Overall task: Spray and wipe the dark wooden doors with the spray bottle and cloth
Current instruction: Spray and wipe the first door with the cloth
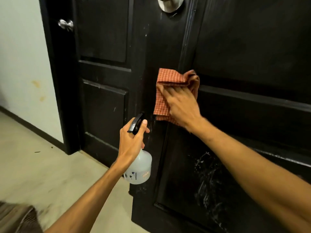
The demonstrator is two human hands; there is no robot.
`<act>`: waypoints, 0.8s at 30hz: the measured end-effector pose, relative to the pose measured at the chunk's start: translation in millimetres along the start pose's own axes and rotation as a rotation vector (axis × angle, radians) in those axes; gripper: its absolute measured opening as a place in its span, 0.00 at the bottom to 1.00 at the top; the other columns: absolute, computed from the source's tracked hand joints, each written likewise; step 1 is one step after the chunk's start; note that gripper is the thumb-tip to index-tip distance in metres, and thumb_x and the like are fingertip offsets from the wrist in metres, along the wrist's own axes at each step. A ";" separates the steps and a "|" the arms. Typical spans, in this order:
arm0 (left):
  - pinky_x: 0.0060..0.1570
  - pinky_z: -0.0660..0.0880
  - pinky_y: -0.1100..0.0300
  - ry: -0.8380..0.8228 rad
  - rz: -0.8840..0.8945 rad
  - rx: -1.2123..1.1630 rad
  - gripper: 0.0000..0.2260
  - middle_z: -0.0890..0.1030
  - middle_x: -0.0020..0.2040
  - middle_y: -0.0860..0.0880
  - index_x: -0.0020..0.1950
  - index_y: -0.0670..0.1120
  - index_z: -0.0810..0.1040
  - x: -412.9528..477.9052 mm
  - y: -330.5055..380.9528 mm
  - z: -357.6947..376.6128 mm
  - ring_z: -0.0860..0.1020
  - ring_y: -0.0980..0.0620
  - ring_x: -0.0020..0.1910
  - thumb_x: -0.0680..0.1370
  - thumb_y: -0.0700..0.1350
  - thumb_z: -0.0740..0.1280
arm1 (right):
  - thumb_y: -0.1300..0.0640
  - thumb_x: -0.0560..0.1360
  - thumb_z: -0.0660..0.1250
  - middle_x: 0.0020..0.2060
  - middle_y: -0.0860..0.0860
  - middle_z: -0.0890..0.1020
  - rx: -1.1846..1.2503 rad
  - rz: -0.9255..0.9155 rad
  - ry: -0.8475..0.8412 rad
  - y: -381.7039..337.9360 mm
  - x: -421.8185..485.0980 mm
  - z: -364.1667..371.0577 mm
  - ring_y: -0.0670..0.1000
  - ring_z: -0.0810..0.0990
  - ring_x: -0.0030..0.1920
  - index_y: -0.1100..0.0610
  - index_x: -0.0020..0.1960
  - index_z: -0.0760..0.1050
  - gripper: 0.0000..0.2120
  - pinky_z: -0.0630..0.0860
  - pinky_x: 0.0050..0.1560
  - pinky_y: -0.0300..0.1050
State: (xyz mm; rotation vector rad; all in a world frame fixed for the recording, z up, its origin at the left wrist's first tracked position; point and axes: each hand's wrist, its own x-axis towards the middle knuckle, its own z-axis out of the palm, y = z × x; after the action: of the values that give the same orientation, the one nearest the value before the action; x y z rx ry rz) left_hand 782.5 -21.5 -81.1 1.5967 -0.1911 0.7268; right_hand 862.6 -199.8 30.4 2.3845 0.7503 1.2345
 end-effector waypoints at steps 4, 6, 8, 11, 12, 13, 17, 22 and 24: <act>0.26 0.76 0.57 0.022 -0.001 0.000 0.05 0.84 0.42 0.47 0.50 0.53 0.80 -0.5 -10.0 -17.6 0.75 0.47 0.24 0.84 0.49 0.66 | 0.56 0.77 0.58 0.79 0.58 0.66 -0.045 -0.328 -0.249 -58.5 -37.5 47.1 0.59 0.63 0.79 0.58 0.81 0.63 0.32 0.61 0.79 0.57; 0.25 0.76 0.56 0.027 -0.006 0.011 0.04 0.85 0.42 0.48 0.51 0.53 0.79 -2.4 -15.9 -25.1 0.76 0.47 0.23 0.84 0.49 0.66 | 0.57 0.75 0.57 0.65 0.59 0.81 -0.105 -0.421 -0.274 -62.0 -36.7 49.2 0.61 0.80 0.65 0.56 0.70 0.78 0.26 0.77 0.64 0.55; 0.27 0.77 0.53 0.039 -0.022 0.033 0.06 0.85 0.42 0.49 0.51 0.50 0.80 -2.7 -22.4 -31.6 0.76 0.45 0.23 0.84 0.49 0.66 | 0.57 0.73 0.54 0.57 0.59 0.85 -0.129 -0.369 -0.171 -57.4 -9.3 33.0 0.60 0.85 0.56 0.54 0.66 0.81 0.26 0.81 0.54 0.52; 0.28 0.78 0.55 0.067 -0.052 0.033 0.09 0.85 0.42 0.50 0.52 0.45 0.80 -1.5 -30.0 -36.2 0.76 0.47 0.24 0.84 0.49 0.66 | 0.56 0.78 0.55 0.71 0.56 0.76 -0.084 -0.164 -0.140 -54.9 17.1 27.0 0.58 0.75 0.70 0.52 0.79 0.65 0.29 0.70 0.68 0.52; 0.27 0.78 0.57 0.070 -0.049 0.027 0.09 0.85 0.42 0.49 0.52 0.45 0.80 -1.2 -30.8 -36.8 0.76 0.48 0.24 0.84 0.49 0.66 | 0.54 0.79 0.56 0.77 0.56 0.69 -0.045 -0.142 -0.151 -62.0 12.5 36.5 0.57 0.67 0.76 0.52 0.82 0.59 0.31 0.60 0.74 0.52; 0.27 0.78 0.58 0.068 -0.045 0.022 0.08 0.85 0.42 0.49 0.52 0.46 0.80 -2.0 -31.9 -37.9 0.76 0.49 0.24 0.85 0.48 0.65 | 0.51 0.79 0.57 0.81 0.56 0.60 -0.035 -0.178 -0.183 -75.4 1.5 48.5 0.57 0.57 0.81 0.53 0.84 0.55 0.33 0.50 0.79 0.54; 0.26 0.76 0.61 0.036 -0.046 0.024 0.05 0.84 0.43 0.51 0.53 0.49 0.79 -8.4 -40.0 -41.9 0.75 0.53 0.24 0.85 0.47 0.65 | 0.52 0.81 0.60 0.82 0.58 0.58 -0.035 -0.403 -0.436 -107.8 -56.4 71.8 0.57 0.54 0.82 0.53 0.83 0.55 0.33 0.45 0.81 0.55; 0.27 0.77 0.61 0.035 -0.067 0.045 0.06 0.85 0.43 0.51 0.50 0.51 0.79 -13.7 -47.8 -32.8 0.76 0.52 0.24 0.84 0.49 0.66 | 0.54 0.76 0.69 0.61 0.55 0.82 -0.014 -0.138 -0.288 -75.1 -54.9 59.2 0.58 0.82 0.59 0.49 0.78 0.69 0.31 0.77 0.55 0.53; 0.28 0.77 0.60 0.020 -0.079 0.028 0.06 0.85 0.43 0.49 0.50 0.49 0.80 -16.8 -46.6 -22.5 0.76 0.51 0.24 0.84 0.49 0.66 | 0.53 0.73 0.69 0.65 0.50 0.81 -0.055 -0.144 -0.331 -68.9 -78.0 56.6 0.53 0.79 0.65 0.50 0.78 0.69 0.34 0.69 0.65 0.51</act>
State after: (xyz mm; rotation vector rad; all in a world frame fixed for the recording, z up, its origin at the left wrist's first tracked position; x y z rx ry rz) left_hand 786.0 3.1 -129.4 1.6143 -0.1028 0.6861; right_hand 851.9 -195.3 -87.6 2.3594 0.7550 0.7672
